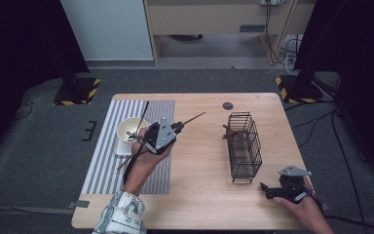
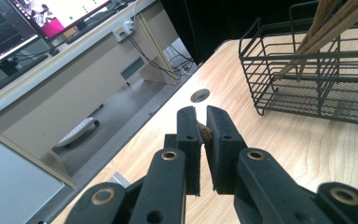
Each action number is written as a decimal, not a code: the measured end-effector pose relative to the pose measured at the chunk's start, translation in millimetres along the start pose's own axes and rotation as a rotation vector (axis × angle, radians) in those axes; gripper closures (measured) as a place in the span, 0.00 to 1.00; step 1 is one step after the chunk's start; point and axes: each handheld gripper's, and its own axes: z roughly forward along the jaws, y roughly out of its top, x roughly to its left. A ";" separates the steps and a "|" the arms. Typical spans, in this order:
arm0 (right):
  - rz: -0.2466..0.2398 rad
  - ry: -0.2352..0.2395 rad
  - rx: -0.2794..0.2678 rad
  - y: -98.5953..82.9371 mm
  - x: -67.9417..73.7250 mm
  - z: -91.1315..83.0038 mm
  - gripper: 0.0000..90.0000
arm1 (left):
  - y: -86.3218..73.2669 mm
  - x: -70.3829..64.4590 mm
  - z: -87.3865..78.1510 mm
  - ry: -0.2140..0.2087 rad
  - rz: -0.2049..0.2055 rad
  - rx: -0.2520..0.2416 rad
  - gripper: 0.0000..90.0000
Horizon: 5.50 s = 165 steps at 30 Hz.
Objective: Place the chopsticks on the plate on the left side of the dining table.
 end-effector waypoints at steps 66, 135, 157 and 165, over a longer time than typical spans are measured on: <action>-0.001 -0.001 0.000 -0.1 0.0 -0.1 0.00 | -55.9 17.5 -38.5 0.061 -0.061 0.058 0.93; 0.000 -0.001 0.000 -0.1 0.1 -0.1 0.00 | -116.6 9.1 -91.5 0.118 -0.171 0.191 0.93; 0.003 -0.004 0.000 -0.2 0.4 -0.2 0.00 | -151.2 -3.9 -98.6 0.129 -0.282 0.393 0.93; 0.003 -0.004 0.000 -0.2 0.4 -0.2 0.00 | -161.7 -3.2 -96.3 0.131 -0.323 0.434 0.93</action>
